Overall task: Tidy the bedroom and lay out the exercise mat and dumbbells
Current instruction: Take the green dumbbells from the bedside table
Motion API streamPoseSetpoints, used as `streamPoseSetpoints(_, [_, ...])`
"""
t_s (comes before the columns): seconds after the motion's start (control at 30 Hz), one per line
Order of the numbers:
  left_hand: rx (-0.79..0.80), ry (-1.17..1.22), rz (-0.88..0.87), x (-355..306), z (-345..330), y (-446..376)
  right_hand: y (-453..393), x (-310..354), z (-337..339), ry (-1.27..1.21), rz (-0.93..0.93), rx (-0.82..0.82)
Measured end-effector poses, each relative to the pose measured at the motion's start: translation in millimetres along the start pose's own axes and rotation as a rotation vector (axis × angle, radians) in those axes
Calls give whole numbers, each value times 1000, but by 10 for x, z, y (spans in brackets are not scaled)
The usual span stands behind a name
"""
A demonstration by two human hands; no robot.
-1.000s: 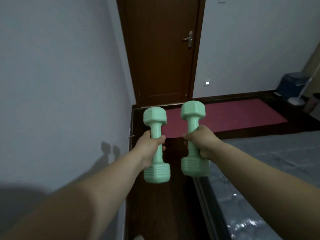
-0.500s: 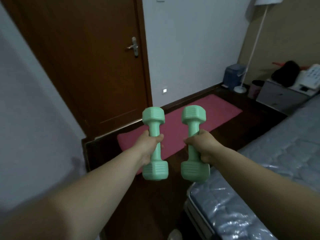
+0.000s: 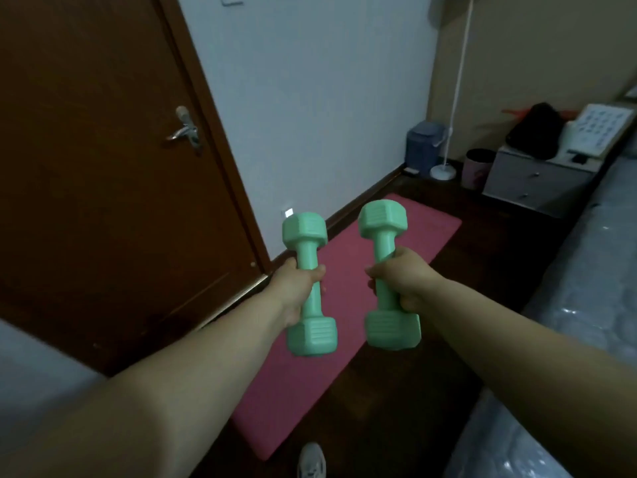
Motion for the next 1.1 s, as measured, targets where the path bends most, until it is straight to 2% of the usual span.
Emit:
streamPoseSetpoints(0.23, [212,-73,1,-778,-397,-1638,-1039,530,689,-110,-47,-248])
streamPoseSetpoints(0.3, [299,-119,16,-977,-796,-2148,-1285,633,1101,-165,-56,-338])
streamPoseSetpoints(0.4, [353,-148,33,-1109,-1167,-2566,-1480,680,1508,-205,-64,-388])
streamPoseSetpoints(0.53, [460,-195,66,-1297,-2022,-3435,-2027,802,2515,-227,-64,-500])
streamPoseSetpoints(0.77, [501,-226,83,-1848,-3376,-4755,-3015,1301,4164,-247,-67,-525])
streamPoseSetpoints(0.93, [493,-188,99,-2219,-3959,-5589,-3735,1633,4912,-257,-73,-497])
streamPoseSetpoints(1.1, [483,-192,103,-2514,-4579,-6833,-4715,1843,5741,-270,-107,-485])
Point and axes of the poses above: each hand's wrist, its own y-axis away from the middle knuckle, its own z-axis out of the back of the hand, x = y × z, the point moved 7 cm from there along -y, towards the middle knuckle, and after that the axes turned 9 degrees about x, right-handed, at the moved point
